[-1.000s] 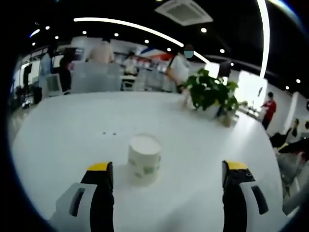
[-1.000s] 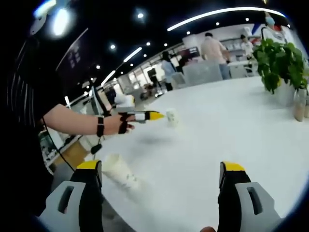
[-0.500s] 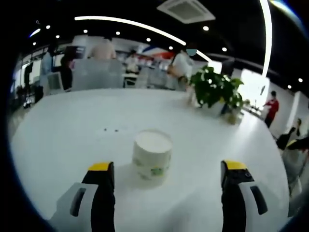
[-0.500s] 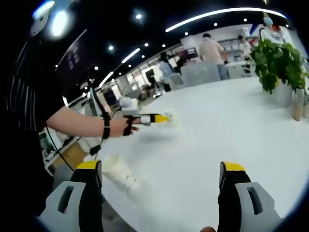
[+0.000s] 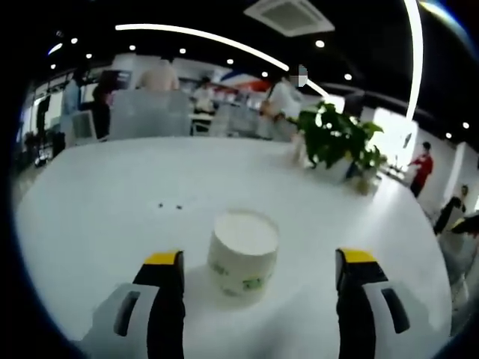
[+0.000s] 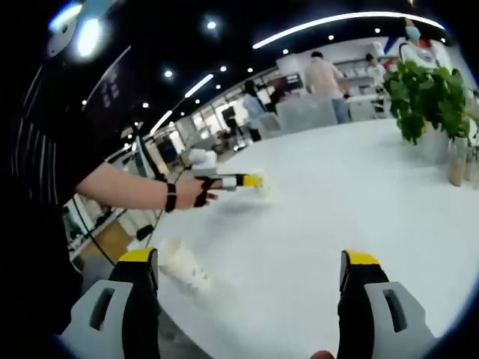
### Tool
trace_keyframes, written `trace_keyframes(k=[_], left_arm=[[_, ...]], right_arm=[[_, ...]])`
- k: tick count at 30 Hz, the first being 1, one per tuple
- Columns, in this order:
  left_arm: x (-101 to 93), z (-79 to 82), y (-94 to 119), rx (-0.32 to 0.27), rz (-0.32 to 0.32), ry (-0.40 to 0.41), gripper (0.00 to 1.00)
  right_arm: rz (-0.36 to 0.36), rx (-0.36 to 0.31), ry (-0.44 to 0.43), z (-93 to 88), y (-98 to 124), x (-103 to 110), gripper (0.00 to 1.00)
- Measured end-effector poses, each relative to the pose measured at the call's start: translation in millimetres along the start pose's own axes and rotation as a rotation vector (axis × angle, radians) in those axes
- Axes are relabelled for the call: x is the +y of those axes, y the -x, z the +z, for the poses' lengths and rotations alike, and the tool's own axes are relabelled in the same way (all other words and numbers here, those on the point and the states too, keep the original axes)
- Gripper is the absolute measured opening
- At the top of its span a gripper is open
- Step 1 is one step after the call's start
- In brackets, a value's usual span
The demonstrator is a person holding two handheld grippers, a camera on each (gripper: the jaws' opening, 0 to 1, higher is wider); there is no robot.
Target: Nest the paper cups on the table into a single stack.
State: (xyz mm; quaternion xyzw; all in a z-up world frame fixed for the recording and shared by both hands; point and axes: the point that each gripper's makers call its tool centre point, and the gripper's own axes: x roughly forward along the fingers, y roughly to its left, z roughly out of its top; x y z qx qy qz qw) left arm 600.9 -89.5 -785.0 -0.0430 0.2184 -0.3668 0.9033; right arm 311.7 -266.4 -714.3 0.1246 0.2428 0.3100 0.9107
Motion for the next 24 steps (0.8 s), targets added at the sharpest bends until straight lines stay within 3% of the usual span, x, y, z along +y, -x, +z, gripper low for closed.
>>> trace_keyframes(k=[13,17,24], left_arm=[[6.2,1.5,-9.0,0.026,-0.013,-0.083,0.64],[7.3,2.0,-10.6,0.029,-0.017,-0.107,0.64],[7.9,-0.1,-14.5,0.051,-0.046,-0.170,0.50]], right_arm=[[0.000,0.005,-0.006,0.1,-3.5,1.2,1.00],[0.006,0.009,-0.011,-2.0,-5.8,3.1,0.99],[0.018,0.011,-0.016,-2.3,-8.6,4.9,1.00]])
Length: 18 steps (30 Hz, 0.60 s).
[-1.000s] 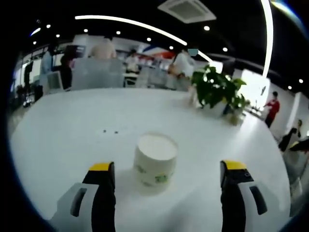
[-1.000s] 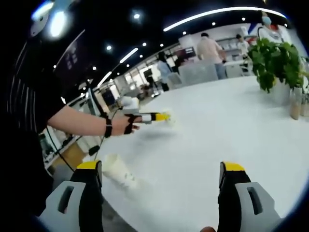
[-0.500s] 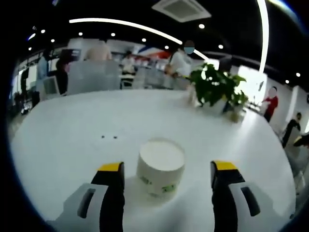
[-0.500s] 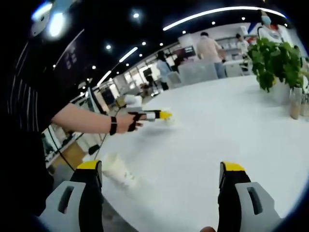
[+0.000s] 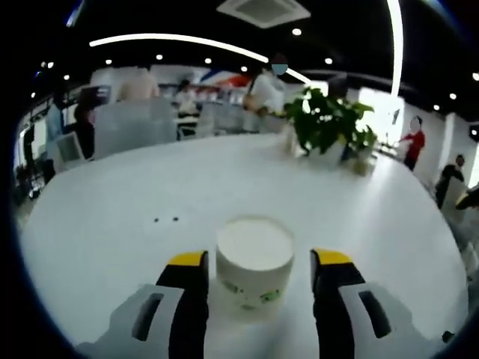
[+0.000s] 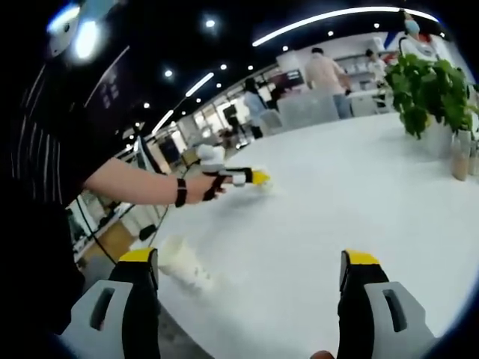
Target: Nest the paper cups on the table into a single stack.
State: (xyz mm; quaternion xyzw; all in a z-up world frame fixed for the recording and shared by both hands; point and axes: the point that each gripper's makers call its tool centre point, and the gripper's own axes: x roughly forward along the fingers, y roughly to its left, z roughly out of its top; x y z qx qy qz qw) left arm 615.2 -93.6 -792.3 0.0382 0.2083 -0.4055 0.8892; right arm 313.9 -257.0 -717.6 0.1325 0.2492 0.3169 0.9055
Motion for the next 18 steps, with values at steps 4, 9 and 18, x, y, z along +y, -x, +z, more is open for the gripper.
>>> trace_keyframes(k=[4,9,18], left_arm=[[1.4,0.2,-1.8,0.004,-0.003,-0.014,0.45],[0.8,-0.8,-2.9,0.008,-0.004,-0.007,0.44],[0.7,-6.0,-4.4,0.022,-0.015,-0.031,0.40]], right_arm=[[-0.006,-0.003,-0.001,1.7,1.3,-2.4,0.99],[-0.005,0.004,-0.003,-0.2,1.3,-2.8,0.99],[-0.004,0.001,-0.008,0.7,0.8,-3.6,0.99]])
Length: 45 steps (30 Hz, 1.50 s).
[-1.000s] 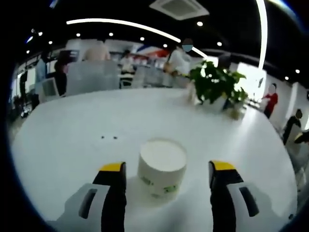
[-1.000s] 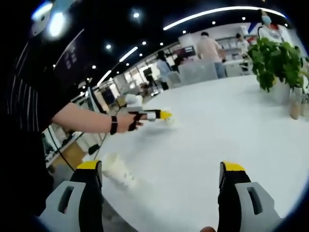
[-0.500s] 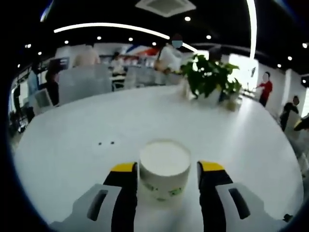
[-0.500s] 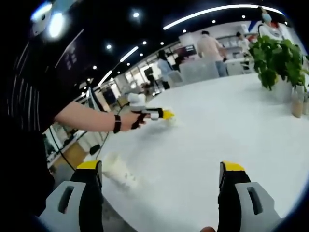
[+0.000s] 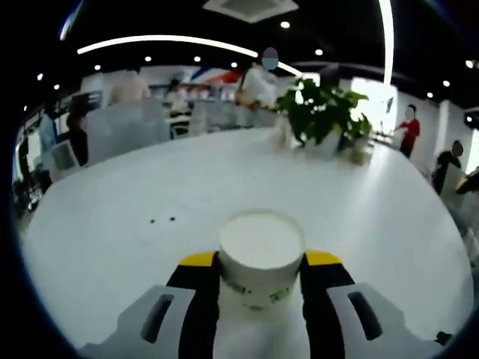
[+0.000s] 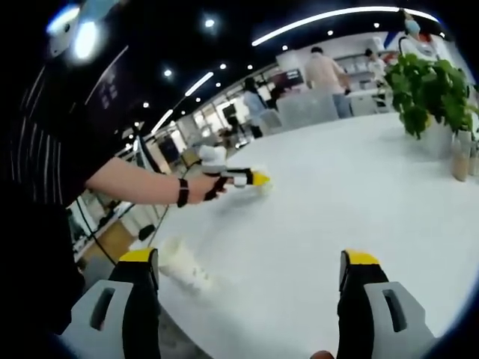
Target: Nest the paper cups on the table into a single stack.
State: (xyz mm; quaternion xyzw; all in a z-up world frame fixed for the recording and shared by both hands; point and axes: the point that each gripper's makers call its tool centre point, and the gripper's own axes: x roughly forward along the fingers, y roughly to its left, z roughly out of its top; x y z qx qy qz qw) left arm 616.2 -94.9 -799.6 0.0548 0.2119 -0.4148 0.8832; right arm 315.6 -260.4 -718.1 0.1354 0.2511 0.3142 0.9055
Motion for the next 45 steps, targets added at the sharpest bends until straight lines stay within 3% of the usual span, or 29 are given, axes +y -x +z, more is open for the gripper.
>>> trace_keyframes(k=[13,25,45], left_arm=[[-11.2,3.2,0.5,-0.006,-0.034,-0.020,0.39],[-21.4,18.0,8.6,-0.031,-0.043,-0.010,0.39],[-49.1,48.2,44.2,-0.064,-0.046,0.008,0.38]], right_arm=[[-0.005,-0.005,0.002,1.8,1.8,-0.4,0.99],[-0.007,-0.023,0.010,7.0,6.9,3.1,0.99],[0.021,-0.084,0.027,16.5,17.5,23.4,0.98]])
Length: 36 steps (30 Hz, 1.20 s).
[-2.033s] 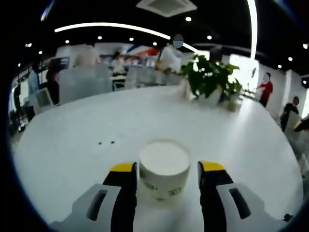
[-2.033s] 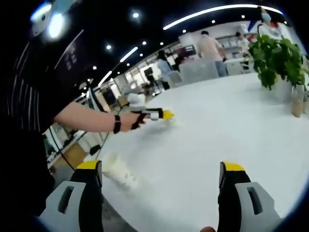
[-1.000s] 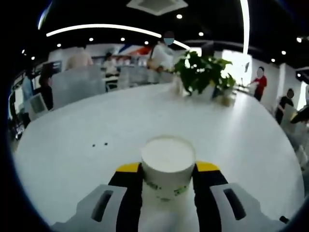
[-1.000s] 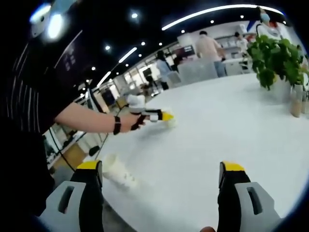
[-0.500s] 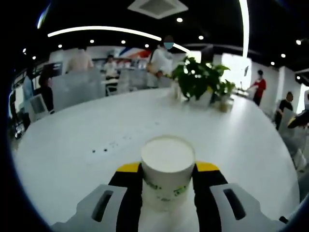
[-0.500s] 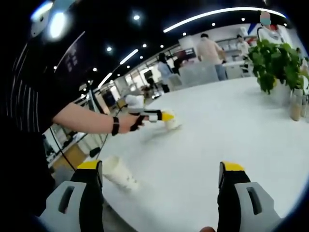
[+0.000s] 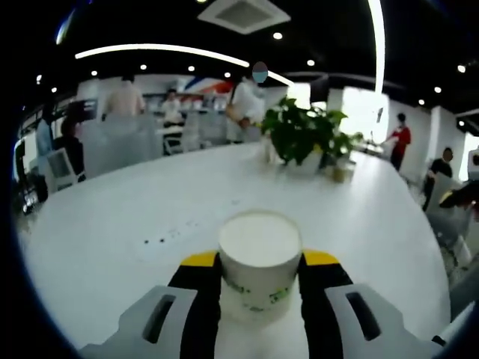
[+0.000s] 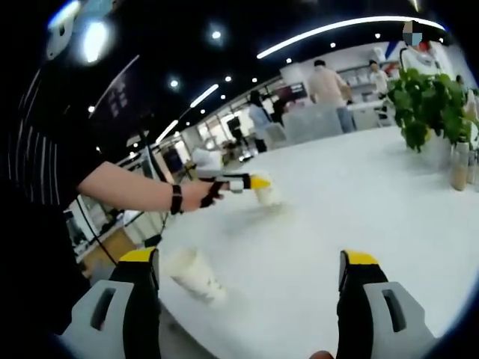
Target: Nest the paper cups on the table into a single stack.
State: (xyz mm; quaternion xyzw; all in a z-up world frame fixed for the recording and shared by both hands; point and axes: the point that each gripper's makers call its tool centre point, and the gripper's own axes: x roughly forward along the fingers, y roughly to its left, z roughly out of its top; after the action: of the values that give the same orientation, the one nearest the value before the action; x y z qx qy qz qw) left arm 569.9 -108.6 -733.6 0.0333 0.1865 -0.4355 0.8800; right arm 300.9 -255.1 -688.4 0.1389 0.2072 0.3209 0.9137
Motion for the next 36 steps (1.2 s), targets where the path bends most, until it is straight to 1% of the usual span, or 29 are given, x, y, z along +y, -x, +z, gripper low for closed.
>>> trace_keyframes(k=[6,11,16,17,19,20,23,24,25,26,29,32,36], left_arm=[[-13.5,9.0,14.1,-0.006,-0.007,-0.002,0.38],[-23.9,21.5,29.8,-0.027,-0.004,0.017,0.38],[-35.8,30.5,42.5,-0.033,-0.007,0.020,0.38],[-38.9,33.2,45.5,-0.038,-0.008,0.024,0.38],[-41.7,39.3,48.1,-0.067,-0.006,0.047,0.38],[-46.7,42.1,51.3,-0.070,-0.018,0.053,0.38],[-49.1,41.6,51.3,-0.062,-0.019,0.030,0.38],[-56.4,42.3,56.0,-0.062,-0.024,0.028,0.38],[-58.9,43.3,57.8,-0.064,-0.027,0.028,0.38],[-57.4,43.4,56.8,-0.067,-0.030,0.028,0.38],[-66.8,46.2,62.1,-0.072,-0.049,0.017,0.38],[-73.8,46.0,68.6,-0.067,-0.064,0.007,0.38],[-81.6,47.8,79.9,-0.067,-0.071,0.001,0.38]], right_arm=[[0.008,-0.018,0.000,3.7,3.5,3.7,0.98],[0.014,-0.038,0.016,10.2,5.2,6.6,0.98],[0.016,-0.053,0.021,12.8,5.9,6.9,0.97],[0.017,-0.057,0.022,13.4,6.1,7.7,0.97],[0.018,-0.066,0.025,15.0,6.3,9.5,0.97],[0.016,-0.069,0.029,15.4,6.5,9.8,0.97],[0.005,-0.085,0.020,15.4,7.5,9.0,0.97],[0.000,-0.088,0.017,14.7,7.8,8.7,0.97],[-0.005,-0.094,0.013,14.6,8.4,8.6,0.97],[-0.008,-0.101,0.009,14.9,8.8,8.8,0.97],[-0.016,-0.116,-0.002,12.7,9.9,11.4,0.97],[-0.020,-0.115,-0.009,6.9,9.7,13.0,0.97],[-0.018,-0.116,-0.011,4.7,10.3,17.1,0.96]])
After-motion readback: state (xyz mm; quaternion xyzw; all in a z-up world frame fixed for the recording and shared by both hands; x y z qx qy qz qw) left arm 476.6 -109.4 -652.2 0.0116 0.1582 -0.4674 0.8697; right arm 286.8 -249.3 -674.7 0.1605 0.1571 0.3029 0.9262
